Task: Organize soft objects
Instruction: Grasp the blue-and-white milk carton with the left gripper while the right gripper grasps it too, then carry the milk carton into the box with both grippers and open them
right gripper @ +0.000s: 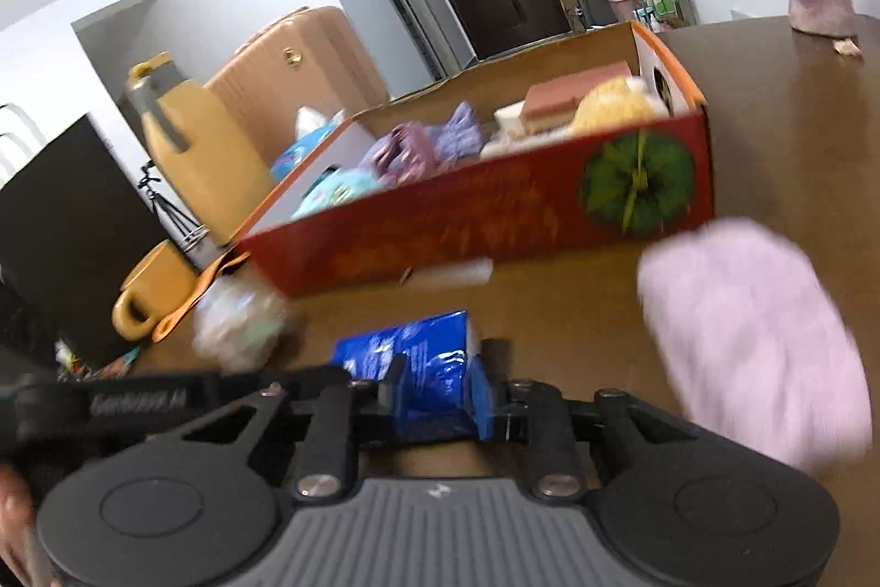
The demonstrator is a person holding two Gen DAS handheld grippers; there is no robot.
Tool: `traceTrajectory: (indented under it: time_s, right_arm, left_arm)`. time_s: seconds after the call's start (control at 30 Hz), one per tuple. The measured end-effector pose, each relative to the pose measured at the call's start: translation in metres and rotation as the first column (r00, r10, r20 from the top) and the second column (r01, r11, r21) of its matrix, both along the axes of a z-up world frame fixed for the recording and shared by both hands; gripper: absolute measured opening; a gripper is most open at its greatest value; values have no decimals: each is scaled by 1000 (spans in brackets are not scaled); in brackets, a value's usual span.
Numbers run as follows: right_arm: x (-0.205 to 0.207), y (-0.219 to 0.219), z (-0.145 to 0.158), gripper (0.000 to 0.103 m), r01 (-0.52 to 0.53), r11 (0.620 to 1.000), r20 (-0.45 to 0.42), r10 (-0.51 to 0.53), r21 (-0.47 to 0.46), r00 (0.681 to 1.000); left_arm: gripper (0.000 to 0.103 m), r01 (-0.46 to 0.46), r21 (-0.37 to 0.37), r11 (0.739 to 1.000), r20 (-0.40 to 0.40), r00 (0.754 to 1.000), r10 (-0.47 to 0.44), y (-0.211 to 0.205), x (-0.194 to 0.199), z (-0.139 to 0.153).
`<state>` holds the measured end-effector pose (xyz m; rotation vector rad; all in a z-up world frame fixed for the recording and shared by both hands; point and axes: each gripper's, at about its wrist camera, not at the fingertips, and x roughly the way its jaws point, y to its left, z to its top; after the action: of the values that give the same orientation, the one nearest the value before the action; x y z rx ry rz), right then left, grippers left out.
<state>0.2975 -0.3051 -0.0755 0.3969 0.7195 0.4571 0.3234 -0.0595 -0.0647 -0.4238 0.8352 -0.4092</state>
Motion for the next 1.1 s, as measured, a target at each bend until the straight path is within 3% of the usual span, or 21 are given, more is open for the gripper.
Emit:
traceTrajectory:
  time_s: [0.2,0.37,0.5,0.6,1.1]
  right_arm:
    - [-82,8,2,22,11,1000,-19,-10,28,1000]
    - [-125,14,9,24,0,1000,9,-1,28,1000]
    - [-132,11,12,25,49,998,20,-49,28,999]
    - [-134,14,14,26,50,999,35,-51,12,998]
    - [-118,23,-2,26,61,998,13,-61,-23,998]
  left_arm:
    - [18,71,40,997,18,997,-72,9,-71,5]
    - [19,87,55,995,31,996,-89,18,-113,12]
    - [20,55,54,997,29,998,-57,23,-118,11]
    - [27,51,51,997,43,998,-53,23,-121,13]
    - [33,85,94,992,51,995,-90,11,-112,1]
